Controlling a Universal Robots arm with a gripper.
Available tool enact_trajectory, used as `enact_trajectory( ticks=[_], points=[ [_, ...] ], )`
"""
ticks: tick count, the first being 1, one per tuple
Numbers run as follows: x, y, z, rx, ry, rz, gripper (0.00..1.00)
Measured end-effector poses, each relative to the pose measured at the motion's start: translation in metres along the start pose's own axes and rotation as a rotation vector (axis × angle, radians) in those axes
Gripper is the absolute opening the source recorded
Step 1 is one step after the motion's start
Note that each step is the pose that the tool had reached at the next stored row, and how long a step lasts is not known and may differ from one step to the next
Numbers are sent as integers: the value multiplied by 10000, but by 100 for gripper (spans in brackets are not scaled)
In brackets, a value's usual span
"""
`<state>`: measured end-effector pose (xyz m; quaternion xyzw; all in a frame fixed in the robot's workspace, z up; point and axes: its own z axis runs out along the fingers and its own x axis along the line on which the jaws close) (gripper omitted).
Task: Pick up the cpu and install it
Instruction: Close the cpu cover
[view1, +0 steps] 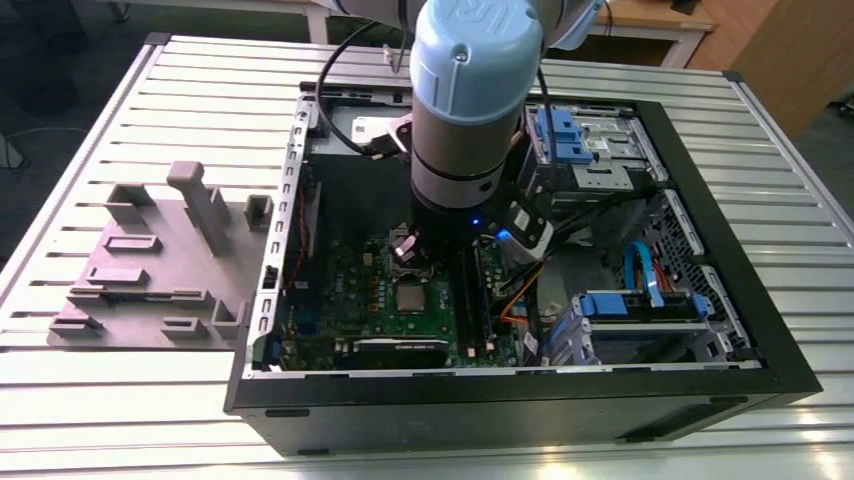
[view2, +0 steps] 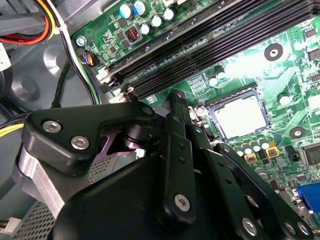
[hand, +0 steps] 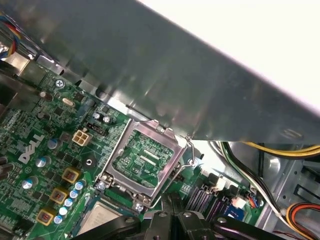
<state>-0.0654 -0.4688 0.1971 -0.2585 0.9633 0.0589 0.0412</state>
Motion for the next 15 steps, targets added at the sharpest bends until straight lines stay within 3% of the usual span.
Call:
enact_trajectory(
  ticks=[15],
  points=[
    [5, 58, 37, 8, -1, -2, 10]
  ],
)
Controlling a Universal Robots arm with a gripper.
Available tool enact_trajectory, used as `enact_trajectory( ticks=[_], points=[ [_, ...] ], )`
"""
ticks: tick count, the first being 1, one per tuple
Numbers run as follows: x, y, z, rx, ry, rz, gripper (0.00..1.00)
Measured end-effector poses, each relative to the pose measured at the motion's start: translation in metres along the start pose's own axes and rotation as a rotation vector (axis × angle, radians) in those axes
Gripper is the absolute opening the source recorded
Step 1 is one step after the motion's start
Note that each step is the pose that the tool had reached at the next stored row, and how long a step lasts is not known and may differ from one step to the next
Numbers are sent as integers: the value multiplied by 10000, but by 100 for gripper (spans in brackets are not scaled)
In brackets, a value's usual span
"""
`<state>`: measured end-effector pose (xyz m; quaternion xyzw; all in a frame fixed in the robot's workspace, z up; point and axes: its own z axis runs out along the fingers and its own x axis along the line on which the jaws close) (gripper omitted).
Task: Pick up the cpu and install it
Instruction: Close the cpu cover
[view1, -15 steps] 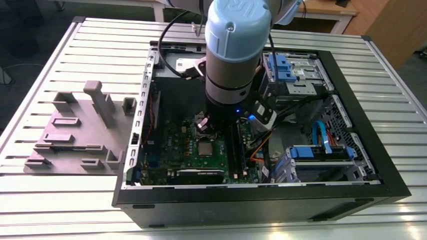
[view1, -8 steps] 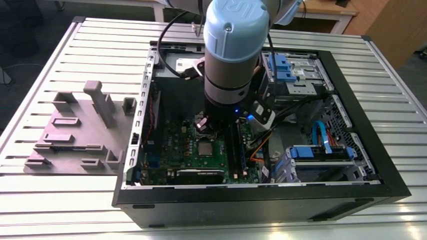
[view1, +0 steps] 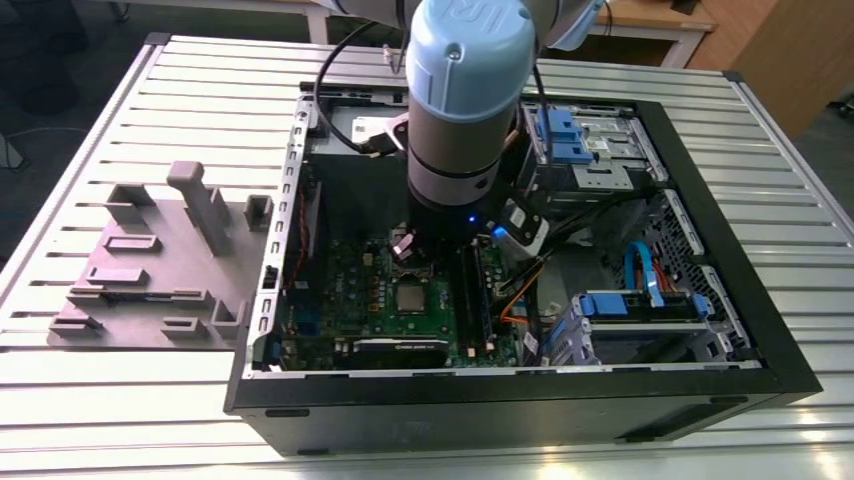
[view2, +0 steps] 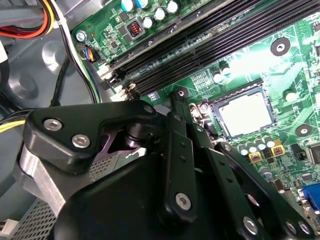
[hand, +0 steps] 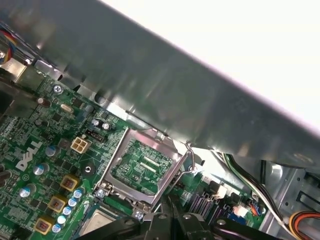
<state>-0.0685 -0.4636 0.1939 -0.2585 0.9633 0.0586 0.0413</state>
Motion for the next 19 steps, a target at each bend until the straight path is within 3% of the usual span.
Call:
enact_trajectory(
  ticks=[6, 13, 19],
  points=[
    [8, 8, -5, -1, -6, 0, 10],
    [4, 8, -64, 1, -2, 0, 10],
    [24, -28, -75, 0, -2, -8, 10]
  ],
)
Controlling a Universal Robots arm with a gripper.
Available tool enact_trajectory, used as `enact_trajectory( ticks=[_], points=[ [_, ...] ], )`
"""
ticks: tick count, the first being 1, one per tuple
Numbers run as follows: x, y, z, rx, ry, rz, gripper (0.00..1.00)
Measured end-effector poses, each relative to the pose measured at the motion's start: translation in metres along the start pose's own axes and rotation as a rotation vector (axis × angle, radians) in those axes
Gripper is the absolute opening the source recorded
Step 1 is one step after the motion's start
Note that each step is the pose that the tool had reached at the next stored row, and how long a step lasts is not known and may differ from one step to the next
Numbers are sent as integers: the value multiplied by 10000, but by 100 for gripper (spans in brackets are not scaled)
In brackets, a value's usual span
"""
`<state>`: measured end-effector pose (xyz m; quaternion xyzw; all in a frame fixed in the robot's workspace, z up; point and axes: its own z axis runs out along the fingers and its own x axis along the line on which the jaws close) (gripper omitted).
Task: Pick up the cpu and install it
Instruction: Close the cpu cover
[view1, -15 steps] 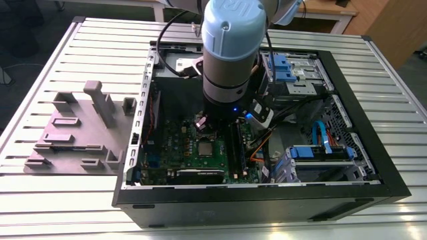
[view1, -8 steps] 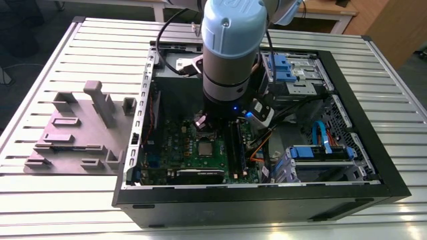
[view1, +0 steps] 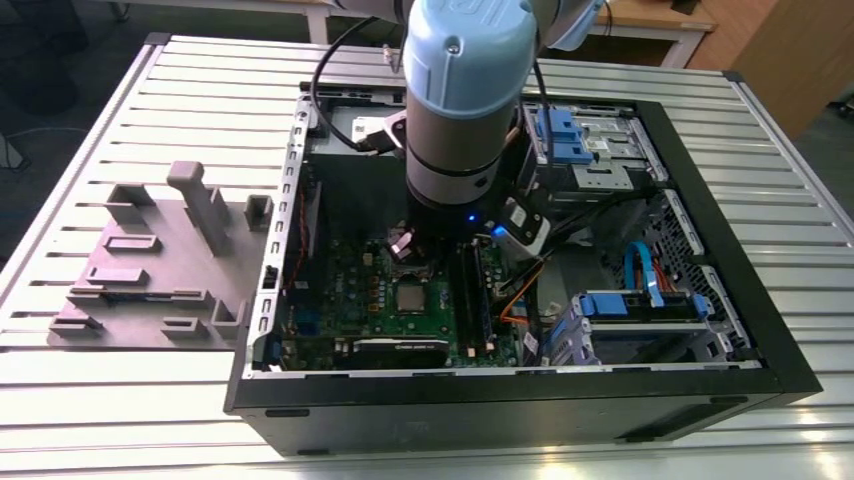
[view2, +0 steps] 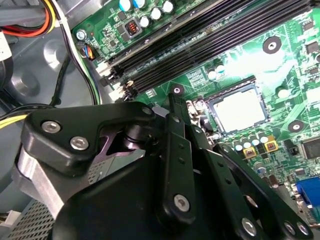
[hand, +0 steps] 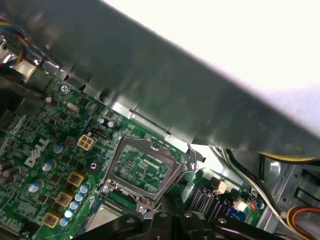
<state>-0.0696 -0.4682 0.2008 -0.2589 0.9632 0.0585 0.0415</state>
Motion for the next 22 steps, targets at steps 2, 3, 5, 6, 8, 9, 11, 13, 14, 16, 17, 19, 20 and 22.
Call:
enact_trajectory(
  ticks=[2, 3, 5, 6, 8, 9, 11, 13, 14, 16, 17, 19, 20, 22],
  points=[
    [10, -17, -3, -1, 1, -8, 10],
    [14, -25, -4, -1, 2, -13, 10],
    [23, -39, -6, -3, 2, -25, 10],
    [27, -47, -7, -3, 3, -34, 10],
    [34, -59, -9, -6, 5, -55, 10],
    [37, -65, -10, -8, 6, -67, 10],
    [42, -72, -11, -12, 7, -92, 10],
    [43, -75, -12, -15, 9, -116, 10],
    [44, -76, -12, -17, 11, -128, 10],
    [46, -80, -13, -22, 11, -154, 10],
    [48, -84, -13, -27, 11, -171, 10],
    [52, -92, -14, -37, 11, -208, 10],
    [55, -96, -15, -43, 11, -229, 10],
    [59, -103, -16, -54, 12, -271, 10]
  ],
)
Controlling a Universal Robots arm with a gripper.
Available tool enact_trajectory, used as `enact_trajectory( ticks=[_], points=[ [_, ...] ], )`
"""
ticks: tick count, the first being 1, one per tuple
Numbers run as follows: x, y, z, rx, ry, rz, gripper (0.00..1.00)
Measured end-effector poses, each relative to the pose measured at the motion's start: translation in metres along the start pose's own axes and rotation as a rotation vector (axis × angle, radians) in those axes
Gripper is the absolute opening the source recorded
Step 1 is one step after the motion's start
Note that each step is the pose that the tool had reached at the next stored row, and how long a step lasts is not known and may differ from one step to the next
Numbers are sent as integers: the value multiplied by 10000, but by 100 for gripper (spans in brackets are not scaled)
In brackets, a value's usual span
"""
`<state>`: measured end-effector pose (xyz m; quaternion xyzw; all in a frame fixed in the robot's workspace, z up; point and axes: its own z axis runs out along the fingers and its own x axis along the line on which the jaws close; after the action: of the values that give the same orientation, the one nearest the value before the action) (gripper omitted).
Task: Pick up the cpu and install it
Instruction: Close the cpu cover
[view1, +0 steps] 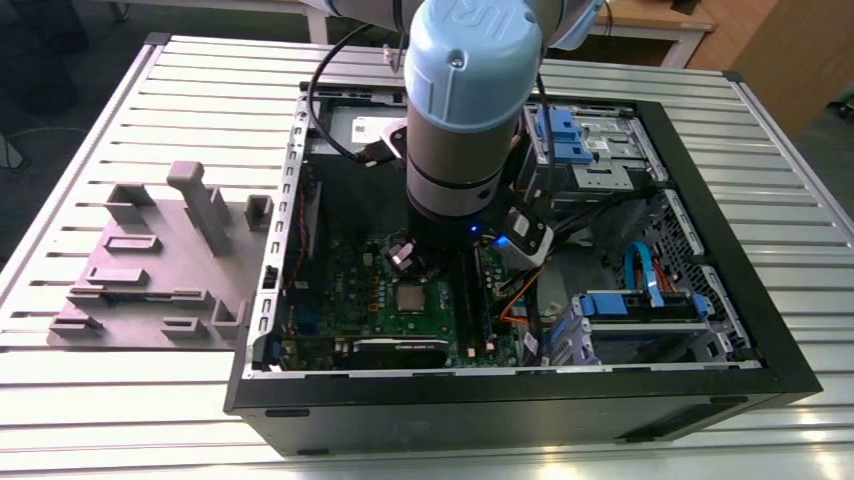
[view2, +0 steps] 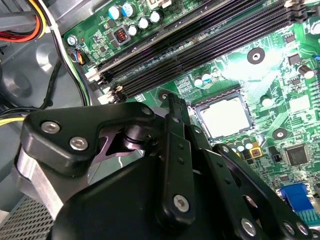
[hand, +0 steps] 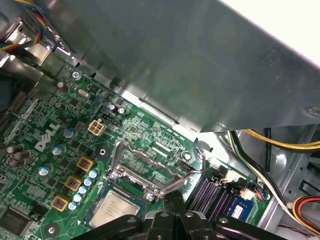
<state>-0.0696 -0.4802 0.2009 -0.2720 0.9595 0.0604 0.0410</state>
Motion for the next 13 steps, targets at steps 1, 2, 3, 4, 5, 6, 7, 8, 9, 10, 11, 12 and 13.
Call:
enact_trajectory(
  ticks=[1, 2, 3, 4, 5, 6, 7, 8, 9, 10, 11, 12, 13],
  points=[
    [2, -3, -1, -5, 0, -20, 10],
    [4, -7, -1, -11, 0, -40, 10],
    [6, -10, -2, -17, 0, -62, 10],
    [8, -13, -2, -25, -1, -85, 10],
    [10, -16, -3, -32, -2, -109, 10],
    [12, -19, -3, -38, -3, -129, 10],
    [14, -22, -3, -44, -3, -148, 10],
    [16, -26, -4, -50, -4, -167, 10],
    [18, -29, -5, -54, -3, -185, 10],
    [20, -33, -6, -58, -2, -202, 10],
    [23, -37, -6, -62, -2, -219, 10],
    [25, -41, -6, -69, -4, -236, 10],
    [27, -44, -7, -75, -5, -252, 10]
  ],
)
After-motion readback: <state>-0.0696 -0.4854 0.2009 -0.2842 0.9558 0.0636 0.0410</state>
